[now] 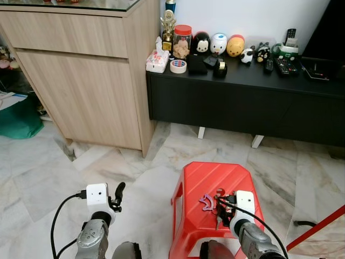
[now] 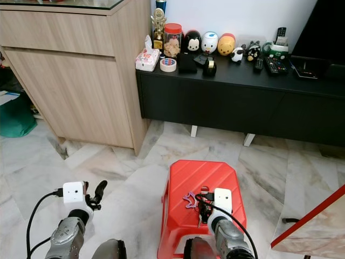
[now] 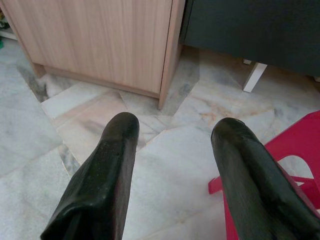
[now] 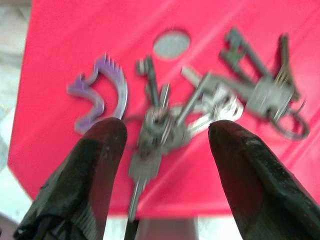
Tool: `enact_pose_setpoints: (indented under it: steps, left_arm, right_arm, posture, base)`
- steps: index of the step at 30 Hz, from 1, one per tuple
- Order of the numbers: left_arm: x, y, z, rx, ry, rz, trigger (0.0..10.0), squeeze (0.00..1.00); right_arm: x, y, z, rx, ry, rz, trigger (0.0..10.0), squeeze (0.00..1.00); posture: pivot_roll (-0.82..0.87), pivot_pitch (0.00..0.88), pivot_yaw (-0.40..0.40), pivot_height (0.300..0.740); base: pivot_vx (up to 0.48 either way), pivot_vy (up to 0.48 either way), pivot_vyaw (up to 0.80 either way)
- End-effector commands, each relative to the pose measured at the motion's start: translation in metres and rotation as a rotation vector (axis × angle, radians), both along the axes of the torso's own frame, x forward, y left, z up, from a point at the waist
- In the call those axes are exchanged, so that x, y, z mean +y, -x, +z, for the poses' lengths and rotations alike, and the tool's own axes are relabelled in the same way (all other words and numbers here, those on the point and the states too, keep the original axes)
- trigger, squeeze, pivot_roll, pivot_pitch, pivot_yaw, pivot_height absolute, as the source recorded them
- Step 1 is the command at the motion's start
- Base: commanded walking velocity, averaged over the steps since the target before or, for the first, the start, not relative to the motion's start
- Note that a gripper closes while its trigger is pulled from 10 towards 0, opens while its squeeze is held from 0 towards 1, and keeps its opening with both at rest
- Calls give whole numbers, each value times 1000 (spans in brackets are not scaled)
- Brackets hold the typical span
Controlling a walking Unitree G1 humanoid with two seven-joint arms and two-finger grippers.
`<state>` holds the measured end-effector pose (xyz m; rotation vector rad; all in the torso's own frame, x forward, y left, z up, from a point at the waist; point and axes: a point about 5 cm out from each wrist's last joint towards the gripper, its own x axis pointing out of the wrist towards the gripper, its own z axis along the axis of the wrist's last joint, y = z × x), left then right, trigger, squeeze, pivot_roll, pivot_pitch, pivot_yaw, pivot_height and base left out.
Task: Hang keys on a hook
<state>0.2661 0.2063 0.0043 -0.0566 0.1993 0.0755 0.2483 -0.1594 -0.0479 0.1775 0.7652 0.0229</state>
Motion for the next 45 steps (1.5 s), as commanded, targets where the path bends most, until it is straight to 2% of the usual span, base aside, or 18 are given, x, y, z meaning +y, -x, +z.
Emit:
enact_pose_setpoints:
  steps: [1,3,6,7,9,10,11,12,13,14,34,35,36,41,42,43,44,45]
  left_arm:
    - [1,3,-2,13,-7,-3,10000,0]
    - [1,3,-2,12,-8,-4,10000,0]
    - [0,3,-2,12,-8,-8,10000,0]
    - [0,3,-3,13,-9,-9,10000,0]
    - [-1,3,-3,12,-9,-10,10000,0]
    - [-1,3,-3,12,-9,-10,10000,0]
    - [-1,3,-3,11,-8,-10,10000,0]
    - [-1,4,-3,11,-8,-11,10000,0]
    - [-1,4,-3,11,-8,-11,10000,0]
    - [-2,4,-3,10,-9,-11,10000,0]
    - [-5,4,-1,-10,-20,-28,10000,0]
    - [-5,4,-1,-9,-20,-28,10000,0]
    - [-4,5,-2,-5,-21,-27,10000,0]
    - [-3,7,-3,5,-21,-19,10000,0]
    - [-3,7,-4,5,-21,-19,10000,0]
    - [-3,7,-4,6,-21,-19,10000,0]
    - [-3,7,-4,5,-21,-19,10000,0]
    - [-3,7,-4,5,-21,-18,10000,0]
  right_arm:
    - [0,7,-5,35,1,5,10000,0]
    - [0,7,-5,37,4,6,10000,0]
    - [3,7,-5,40,11,16,8784,0]
    - [4,6,-5,39,10,17,4510,0]
    - [5,5,-5,38,10,19,4510,0]
    - [6,4,-4,36,11,20,3059,0]
    - [7,1,-2,26,7,13,3412,0]
    - [7,-1,-1,21,7,12,4980,0]
    - [8,-2,0,19,6,12,4980,0]
    - [9,-4,2,9,6,11,10000,0]
    - [7,4,-3,16,3,-7,9686,0]
    - [5,3,-3,15,4,-8,8510,0]
    - [2,1,-1,11,7,-9,3647,0]
    - [-2,-4,3,-6,10,-15,4314,0]
    - [-3,-5,4,-10,10,-17,5333,0]
    - [-3,-6,4,-12,10,-17,7294,0]
    - [-3,-6,5,-12,11,-17,7294,0]
    - [-4,-7,5,-15,9,-19,10000,0]
  posture:
    - [0,70,-66,631]
    - [0,71,-66,631]
    - [-1,74,-67,631]
    - [0,75,-67,631]
    - [-1,75,-67,631]
    - [-1,77,-66,631]
    - [1,77,-68,631]
    - [1,77,-68,631]
    - [1,77,-68,631]
    - [1,79,-69,631]
    - [6,100,-68,631]
    - [6,100,-68,631]
    - [8,101,-69,631]
    - [9,100,-70,631]
    - [10,100,-70,631]
    - [10,100,-70,631]
    - [10,100,-69,631]
    - [10,100,-69,631]
  base:
    - [0,0,0]
    - [0,0,0]
    - [0,0,0]
    - [0,0,0]
    - [0,0,0]
    - [0,0,0]
    - [0,0,0]
    - [0,0,0]
    - [0,0,0]
    - [0,0,0]
    - [0,0,0]
    - [0,0,0]
    - [0,0,0]
    - [0,0,0]
    - [0,0,0]
    - [0,0,0]
    - [0,0,0]
    - [0,0,0]
